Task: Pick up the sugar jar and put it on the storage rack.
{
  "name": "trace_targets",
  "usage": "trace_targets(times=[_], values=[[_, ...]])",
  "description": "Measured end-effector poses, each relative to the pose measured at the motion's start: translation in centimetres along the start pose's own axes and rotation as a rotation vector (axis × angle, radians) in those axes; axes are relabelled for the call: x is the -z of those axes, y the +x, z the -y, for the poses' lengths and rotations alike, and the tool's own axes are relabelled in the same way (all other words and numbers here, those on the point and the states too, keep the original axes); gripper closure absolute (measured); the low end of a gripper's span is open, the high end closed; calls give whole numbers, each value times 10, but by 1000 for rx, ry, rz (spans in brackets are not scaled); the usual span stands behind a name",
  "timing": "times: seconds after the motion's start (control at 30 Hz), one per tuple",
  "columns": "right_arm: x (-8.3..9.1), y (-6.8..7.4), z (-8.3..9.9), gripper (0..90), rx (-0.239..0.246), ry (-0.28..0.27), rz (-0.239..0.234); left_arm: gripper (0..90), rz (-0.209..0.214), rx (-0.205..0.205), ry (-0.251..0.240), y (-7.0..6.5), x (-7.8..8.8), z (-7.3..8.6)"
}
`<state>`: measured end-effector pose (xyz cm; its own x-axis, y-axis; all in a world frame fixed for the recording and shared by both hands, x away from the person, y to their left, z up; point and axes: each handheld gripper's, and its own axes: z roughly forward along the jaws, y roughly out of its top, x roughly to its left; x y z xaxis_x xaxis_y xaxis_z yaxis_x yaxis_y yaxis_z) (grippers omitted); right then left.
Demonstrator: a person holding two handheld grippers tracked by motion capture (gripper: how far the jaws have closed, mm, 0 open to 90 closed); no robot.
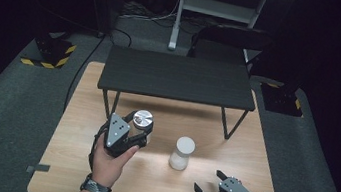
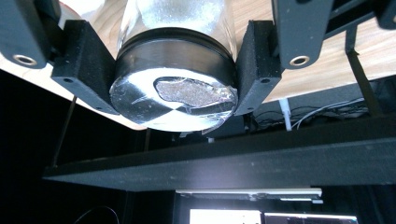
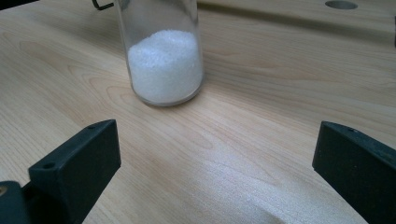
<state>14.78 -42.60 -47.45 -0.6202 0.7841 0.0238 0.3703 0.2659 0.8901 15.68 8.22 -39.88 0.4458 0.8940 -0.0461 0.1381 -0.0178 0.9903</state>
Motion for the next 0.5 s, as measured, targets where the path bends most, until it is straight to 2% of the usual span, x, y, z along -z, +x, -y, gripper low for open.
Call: trace_targets(times=[0.1, 0.3, 0.33, 0.5], values=[[0, 0, 0, 5, -1, -2, -2, 345, 7, 10, -12, 1, 1, -3], [0, -2, 0, 5, -6, -2, -9, 345, -2, -8, -35, -1, 3, -17], [0, -3, 0, 5, -6, -2, -10, 345, -8, -19, -42, -2, 4, -23], [0, -2, 0, 5, -4, -2, -9, 346, -16, -22, -58, -1, 4, -35]])
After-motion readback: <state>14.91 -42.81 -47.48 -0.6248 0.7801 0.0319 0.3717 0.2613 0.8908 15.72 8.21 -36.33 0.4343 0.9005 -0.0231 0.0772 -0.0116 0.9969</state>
